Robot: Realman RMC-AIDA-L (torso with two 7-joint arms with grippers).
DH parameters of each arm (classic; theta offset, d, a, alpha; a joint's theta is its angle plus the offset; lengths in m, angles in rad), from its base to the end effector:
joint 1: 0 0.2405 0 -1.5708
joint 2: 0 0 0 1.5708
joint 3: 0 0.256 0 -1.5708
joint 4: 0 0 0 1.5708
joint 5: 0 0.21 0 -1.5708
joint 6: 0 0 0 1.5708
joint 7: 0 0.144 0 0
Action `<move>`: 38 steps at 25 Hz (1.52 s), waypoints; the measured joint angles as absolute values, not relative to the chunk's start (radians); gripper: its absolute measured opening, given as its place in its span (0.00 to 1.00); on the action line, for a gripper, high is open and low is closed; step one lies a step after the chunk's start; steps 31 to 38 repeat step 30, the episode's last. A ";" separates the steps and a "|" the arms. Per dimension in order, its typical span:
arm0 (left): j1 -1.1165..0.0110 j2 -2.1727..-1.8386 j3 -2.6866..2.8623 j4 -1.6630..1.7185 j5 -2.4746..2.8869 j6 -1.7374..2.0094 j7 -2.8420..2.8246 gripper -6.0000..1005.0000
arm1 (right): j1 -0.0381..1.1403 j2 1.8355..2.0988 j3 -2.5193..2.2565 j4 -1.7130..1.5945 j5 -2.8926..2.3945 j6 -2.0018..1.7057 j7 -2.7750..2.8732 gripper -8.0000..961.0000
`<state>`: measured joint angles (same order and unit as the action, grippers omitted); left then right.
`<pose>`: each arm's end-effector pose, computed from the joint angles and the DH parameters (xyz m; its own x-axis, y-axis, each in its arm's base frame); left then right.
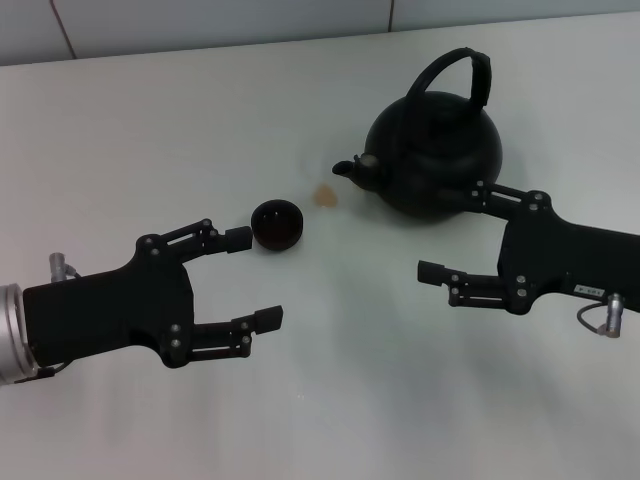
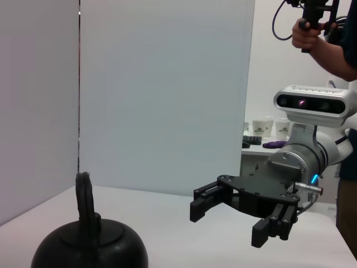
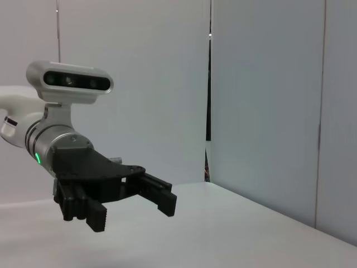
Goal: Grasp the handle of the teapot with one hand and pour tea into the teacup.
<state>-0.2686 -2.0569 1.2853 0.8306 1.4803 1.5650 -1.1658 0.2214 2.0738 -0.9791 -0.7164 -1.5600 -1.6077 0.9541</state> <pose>-0.2375 0.2709 -0.0218 0.8035 0.0802 0.5898 0.1820 -0.9765 -0.1151 0.2870 0.2622 0.0048 0.7960 -0.0040 -0.6053 -0.2663 -0.9003 -0.3443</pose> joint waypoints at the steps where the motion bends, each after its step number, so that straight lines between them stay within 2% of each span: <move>1: -0.268 -2.057 1.285 0.831 1.480 1.563 -1.166 0.86 | 0.222 2.074 -0.979 -0.717 -1.560 -1.608 0.954 0.84; 38: -0.277 -2.058 1.276 0.831 1.480 1.567 -1.167 0.86 | 0.239 2.077 -0.988 -0.717 -1.562 -1.602 0.962 0.84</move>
